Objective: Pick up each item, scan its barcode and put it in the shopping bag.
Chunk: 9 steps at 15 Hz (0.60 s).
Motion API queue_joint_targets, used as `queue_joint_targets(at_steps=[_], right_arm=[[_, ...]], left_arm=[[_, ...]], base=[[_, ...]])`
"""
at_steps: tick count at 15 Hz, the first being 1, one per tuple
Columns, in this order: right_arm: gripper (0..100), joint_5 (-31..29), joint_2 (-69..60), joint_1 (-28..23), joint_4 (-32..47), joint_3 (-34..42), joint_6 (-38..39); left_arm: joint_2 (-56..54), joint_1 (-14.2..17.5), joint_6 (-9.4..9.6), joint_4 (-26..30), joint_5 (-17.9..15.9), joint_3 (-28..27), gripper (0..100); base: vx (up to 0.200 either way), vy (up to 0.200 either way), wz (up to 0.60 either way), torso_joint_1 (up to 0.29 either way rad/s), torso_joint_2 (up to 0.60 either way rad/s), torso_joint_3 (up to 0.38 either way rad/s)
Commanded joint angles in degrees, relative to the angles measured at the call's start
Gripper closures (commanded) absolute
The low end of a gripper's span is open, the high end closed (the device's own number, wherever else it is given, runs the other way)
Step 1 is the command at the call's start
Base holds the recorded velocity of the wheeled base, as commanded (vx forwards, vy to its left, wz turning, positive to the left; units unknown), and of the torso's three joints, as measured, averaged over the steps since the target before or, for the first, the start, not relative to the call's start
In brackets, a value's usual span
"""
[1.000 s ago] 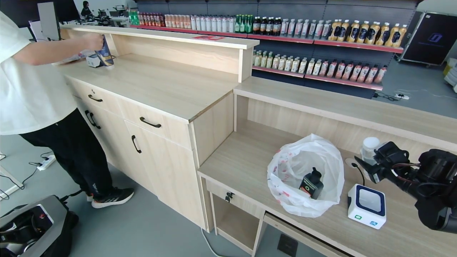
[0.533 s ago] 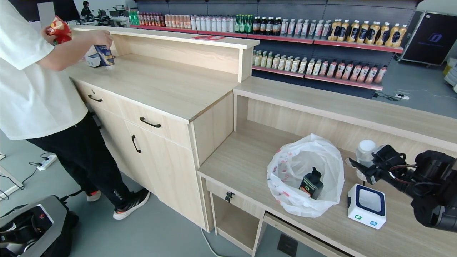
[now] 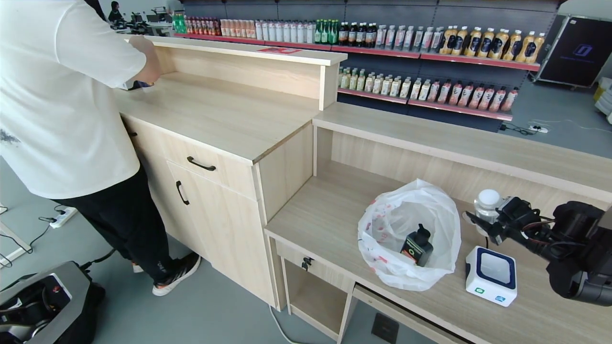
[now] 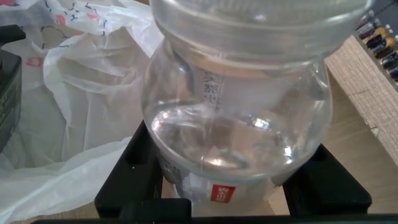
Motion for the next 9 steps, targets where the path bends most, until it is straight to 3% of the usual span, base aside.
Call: queue_joint_targets(at_steps=[1,9], right_arm=[[100,0.8,1.4,-0.6,-0.1,-0.2,-1.1],[100,2.1,3.6,-0.8,-0.1,0.0,-2.9]], left_arm=[[0.0,0.1,-0.02,0.0,0.0,0.0,0],[0.0,0.1,-0.02,0.0,0.0,0.0,0]], base=[[0.000,0.000,0.00,0.000,0.00,0.000],[0.000,0.000,0.00,0.000,0.00,0.000]])
